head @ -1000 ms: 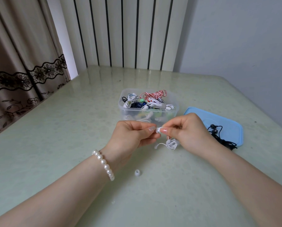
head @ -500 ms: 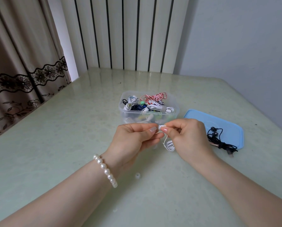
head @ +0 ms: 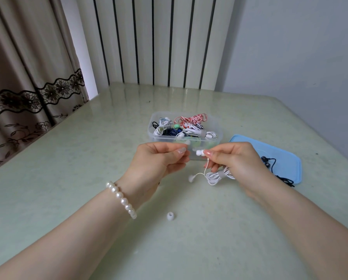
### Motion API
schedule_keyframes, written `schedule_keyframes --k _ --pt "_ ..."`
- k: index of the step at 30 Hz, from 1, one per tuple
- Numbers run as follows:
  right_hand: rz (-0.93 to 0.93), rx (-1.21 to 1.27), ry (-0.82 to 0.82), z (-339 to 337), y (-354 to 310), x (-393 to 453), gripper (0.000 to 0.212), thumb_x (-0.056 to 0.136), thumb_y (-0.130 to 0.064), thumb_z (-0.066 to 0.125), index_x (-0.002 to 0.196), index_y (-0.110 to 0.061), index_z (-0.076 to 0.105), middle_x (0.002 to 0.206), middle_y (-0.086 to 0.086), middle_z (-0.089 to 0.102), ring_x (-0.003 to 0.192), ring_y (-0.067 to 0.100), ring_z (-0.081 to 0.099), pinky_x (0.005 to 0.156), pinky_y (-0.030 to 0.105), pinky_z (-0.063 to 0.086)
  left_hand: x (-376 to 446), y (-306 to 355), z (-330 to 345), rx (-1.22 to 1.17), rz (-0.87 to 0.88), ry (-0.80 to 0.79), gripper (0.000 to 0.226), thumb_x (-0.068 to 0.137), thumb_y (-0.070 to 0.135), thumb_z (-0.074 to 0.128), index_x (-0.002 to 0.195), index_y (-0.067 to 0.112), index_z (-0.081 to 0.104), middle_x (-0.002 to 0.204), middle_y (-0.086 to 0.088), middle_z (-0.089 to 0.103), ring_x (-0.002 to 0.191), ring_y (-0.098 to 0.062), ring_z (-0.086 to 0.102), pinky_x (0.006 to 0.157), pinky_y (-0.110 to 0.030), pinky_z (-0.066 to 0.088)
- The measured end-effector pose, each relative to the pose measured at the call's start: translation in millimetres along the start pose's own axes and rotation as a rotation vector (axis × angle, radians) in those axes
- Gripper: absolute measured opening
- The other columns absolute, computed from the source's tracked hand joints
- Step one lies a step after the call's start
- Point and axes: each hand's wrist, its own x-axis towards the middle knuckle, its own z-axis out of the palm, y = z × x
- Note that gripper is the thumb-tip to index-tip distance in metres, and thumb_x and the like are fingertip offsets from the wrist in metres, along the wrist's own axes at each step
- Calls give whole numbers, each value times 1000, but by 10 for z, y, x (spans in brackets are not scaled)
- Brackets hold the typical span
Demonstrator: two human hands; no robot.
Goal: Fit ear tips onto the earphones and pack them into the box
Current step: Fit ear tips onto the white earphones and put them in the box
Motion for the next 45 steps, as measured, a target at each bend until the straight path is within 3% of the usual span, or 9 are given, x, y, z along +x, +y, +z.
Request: schedule_keyframes --k 8,14,19,25,31,35,38,40,45 --pt "-23 12 -4 23 -15 -23 24 80 -11 65 57 -14 67 52 0 62 50 11 50 53 15 42 -88 -59 89 85 44 -96 24 84 -12 52 97 1 67 86 -9 72 81 -15 69 80 -25 54" --pt "-81 35 96 50 12 -13 19 79 -12 67 61 -15 68 49 -3 59 46 7 48 52 15 42 -156 -19 125 -143 -131 -227 39 83 -18 42 98 8 67 104 -5 71 104 -16 65 94 -30 48" --pt "-136 -34 111 69 5 -16 24 81 -8 65 58 -18 65 53 3 58 43 1 47 50 10 40 -152 -21 119 -86 -147 -226 38 84 -14 43 106 8 65 113 -5 68 109 -17 62 99 -34 44" --pt "-9 -2 -16 1 -7 5 27 83 -12 62 57 -8 64 56 6 61 48 9 50 50 9 39 -90 10 90 175 70 -48 22 85 -5 54 92 12 66 88 -4 68 87 -17 61 86 -28 48" --pt "78 -153 -169 -88 -52 9 19 75 -18 71 70 0 71 63 7 63 58 13 53 58 20 40 -9 12 -28 481 219 -28 16 79 4 67 71 17 68 70 -5 65 70 -13 56 66 -20 46" --pt "110 -370 -286 -193 -105 2 10 67 -18 79 66 -10 73 66 19 65 57 15 51 58 26 39 -7 125 -148 850 195 -218 16 71 6 76 64 19 69 57 8 63 50 3 50 51 -10 42" --pt "101 -526 -375 -199 -89 -6 10 65 -20 82 67 -13 74 69 11 70 61 9 56 61 22 43 -61 170 -161 1065 147 -382 16 64 13 82 62 22 69 49 14 61 48 3 51 53 -14 43" --pt "91 -572 -422 -173 -71 -19 10 65 -23 82 66 -16 75 64 3 68 56 4 52 56 16 39 -103 181 -153 1173 110 -475 18 59 19 85 64 22 68 50 13 61 50 2 52 54 -14 43" --pt "58 -592 -401 -136 -27 2 24 67 -37 78 68 -13 73 58 6 53 56 10 40 55 25 31 -147 196 -168 1334 38 -612 30 55 27 87 78 23 69 63 14 60 51 7 52 52 -6 39"
